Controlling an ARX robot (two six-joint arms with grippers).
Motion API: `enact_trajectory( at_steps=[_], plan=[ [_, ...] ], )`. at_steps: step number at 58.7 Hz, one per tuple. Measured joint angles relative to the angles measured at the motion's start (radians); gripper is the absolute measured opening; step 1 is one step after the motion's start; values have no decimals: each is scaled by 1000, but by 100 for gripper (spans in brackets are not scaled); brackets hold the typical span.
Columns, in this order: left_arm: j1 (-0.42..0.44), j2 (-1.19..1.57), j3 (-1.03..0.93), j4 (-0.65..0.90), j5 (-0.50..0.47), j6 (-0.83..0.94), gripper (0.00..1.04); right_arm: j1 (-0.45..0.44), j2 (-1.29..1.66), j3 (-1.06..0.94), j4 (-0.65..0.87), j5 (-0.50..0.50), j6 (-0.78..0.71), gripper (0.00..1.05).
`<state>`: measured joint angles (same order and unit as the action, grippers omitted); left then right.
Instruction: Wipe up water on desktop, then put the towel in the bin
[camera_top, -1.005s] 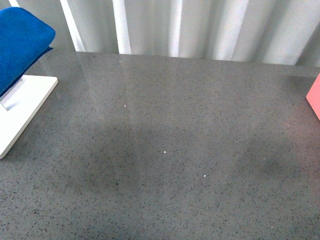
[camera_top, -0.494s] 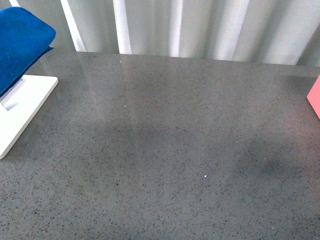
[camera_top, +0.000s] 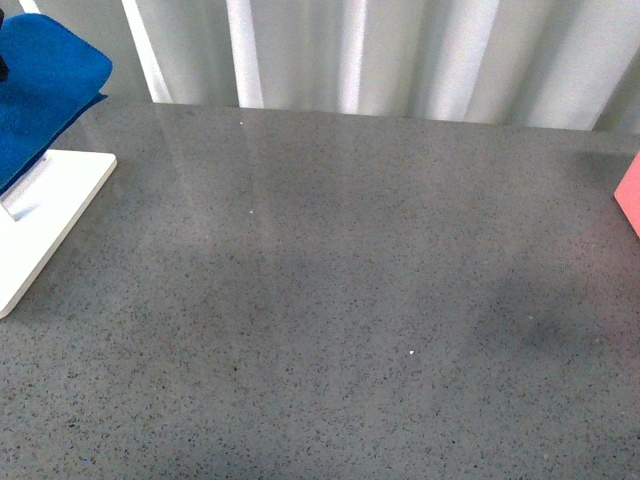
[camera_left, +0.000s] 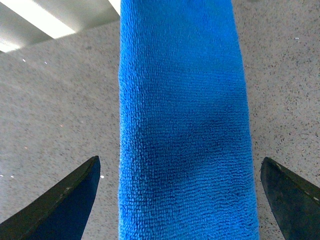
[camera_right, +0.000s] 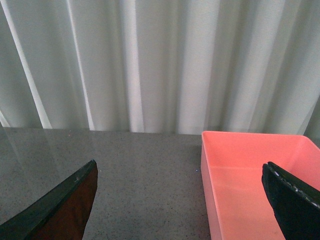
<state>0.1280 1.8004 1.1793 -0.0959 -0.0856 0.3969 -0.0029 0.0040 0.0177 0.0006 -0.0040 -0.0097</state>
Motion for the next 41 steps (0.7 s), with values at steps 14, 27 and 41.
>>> enact_trajectory(
  at_steps=[14, 27, 41],
  plan=[
    [13, 109, 121, -79, 33, -74, 98, 0, 0, 0, 0, 0, 0, 98],
    [13, 142, 152, -72, 16, -95, 98, 0, 0, 0, 0, 0, 0, 98],
    [7, 156, 129, -25, -8, -100, 98, 0, 0, 0, 0, 0, 0, 98]
  ],
)
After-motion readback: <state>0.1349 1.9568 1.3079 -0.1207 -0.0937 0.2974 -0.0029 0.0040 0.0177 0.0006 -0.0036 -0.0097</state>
